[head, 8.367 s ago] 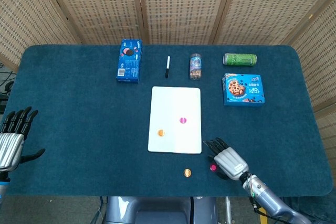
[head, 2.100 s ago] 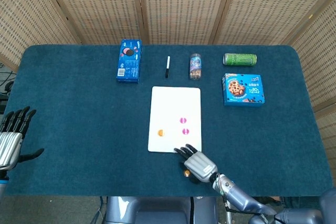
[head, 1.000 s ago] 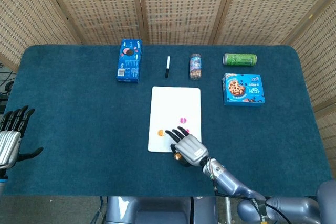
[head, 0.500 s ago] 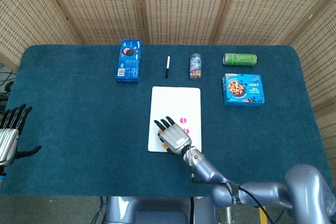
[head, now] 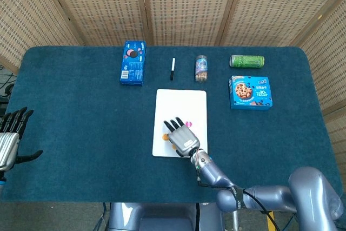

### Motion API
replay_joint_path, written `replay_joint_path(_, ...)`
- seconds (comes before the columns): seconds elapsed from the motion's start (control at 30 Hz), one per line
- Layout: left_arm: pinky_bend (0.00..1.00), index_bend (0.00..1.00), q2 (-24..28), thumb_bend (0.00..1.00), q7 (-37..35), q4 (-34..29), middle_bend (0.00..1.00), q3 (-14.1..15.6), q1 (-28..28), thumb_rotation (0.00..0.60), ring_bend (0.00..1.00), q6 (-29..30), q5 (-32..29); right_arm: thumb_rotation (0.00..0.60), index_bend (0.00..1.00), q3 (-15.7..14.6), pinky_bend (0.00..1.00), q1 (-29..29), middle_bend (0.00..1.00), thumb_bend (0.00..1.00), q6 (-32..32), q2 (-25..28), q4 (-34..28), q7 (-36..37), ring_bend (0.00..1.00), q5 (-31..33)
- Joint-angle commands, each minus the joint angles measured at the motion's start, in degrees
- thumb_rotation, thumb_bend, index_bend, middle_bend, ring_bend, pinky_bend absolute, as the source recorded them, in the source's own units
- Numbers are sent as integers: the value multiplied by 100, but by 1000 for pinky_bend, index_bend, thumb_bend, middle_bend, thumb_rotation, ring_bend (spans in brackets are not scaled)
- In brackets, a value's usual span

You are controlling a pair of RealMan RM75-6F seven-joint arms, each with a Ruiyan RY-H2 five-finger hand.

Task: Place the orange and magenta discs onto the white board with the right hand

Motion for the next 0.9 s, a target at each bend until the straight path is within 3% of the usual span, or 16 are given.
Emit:
replay_joint_path(0.03, 0, 0, -4, 0, 8, -1, 0, 1, -1, 600, 0, 0, -1, 600, 504, -73, 10, -29, 26, 401, 8, 23, 44, 81, 0, 4)
replay_joint_path(0.9, 0, 0, -11, 0, 37, 0, 0, 2, -9, 600, 0, 8, -11, 600, 504, -286, 10, -24, 25, 401, 55, -36, 112, 324, 0, -47)
